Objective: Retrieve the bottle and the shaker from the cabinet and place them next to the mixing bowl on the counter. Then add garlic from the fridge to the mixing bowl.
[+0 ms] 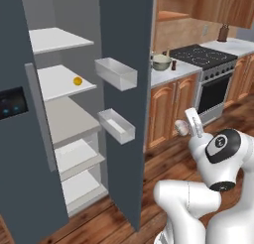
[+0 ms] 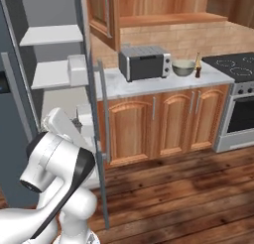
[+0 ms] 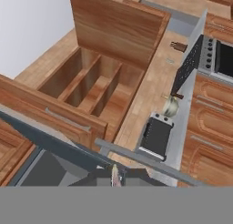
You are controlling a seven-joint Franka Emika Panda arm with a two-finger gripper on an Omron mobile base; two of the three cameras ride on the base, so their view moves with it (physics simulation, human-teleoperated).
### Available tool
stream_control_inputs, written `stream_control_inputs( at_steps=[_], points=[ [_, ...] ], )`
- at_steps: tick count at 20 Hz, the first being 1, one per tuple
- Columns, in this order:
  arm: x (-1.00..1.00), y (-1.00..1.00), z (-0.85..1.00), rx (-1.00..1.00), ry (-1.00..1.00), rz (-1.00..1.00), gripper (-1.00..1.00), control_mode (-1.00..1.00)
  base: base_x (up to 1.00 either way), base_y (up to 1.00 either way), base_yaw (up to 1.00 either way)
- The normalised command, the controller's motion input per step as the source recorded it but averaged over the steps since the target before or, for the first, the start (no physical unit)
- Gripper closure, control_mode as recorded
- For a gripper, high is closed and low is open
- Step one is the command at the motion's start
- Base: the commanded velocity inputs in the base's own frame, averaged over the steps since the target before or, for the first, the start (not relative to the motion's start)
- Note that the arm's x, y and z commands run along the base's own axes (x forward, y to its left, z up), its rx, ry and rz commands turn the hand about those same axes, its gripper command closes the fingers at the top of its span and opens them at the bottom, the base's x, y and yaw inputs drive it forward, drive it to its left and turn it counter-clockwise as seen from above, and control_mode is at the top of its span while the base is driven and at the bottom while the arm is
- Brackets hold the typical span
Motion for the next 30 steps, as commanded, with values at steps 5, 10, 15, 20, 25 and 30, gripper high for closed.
stream_control_inputs(
  at_steps=[5, 10, 15, 20, 25, 30],
  points=[
    [0.0, 0.0, 0.0, 0.0, 0.0, 0.0, 1.0, 1.0, -0.07, -0.63, -0.03],
    [0.0, 0.0, 0.0, 0.0, 0.0, 0.0, 1.0, 1.0, 0.0, -0.58, -0.03],
    [0.0, 0.0, 0.0, 0.0, 0.0, 0.0, 1.0, 1.0, 0.0, -0.59, -0.03],
    [0.0, 0.0, 0.0, 0.0, 0.0, 0.0, 1.0, 1.0, 0.0, -0.6, -0.03],
    [0.0, 0.0, 0.0, 0.0, 0.0, 0.0, 1.0, 1.0, 0.01, -0.55, -0.03],
    [0.0, 0.0, 0.0, 0.0, 0.0, 0.0, 1.0, 1.0, 0.12, -0.4, -0.03]
  ],
)
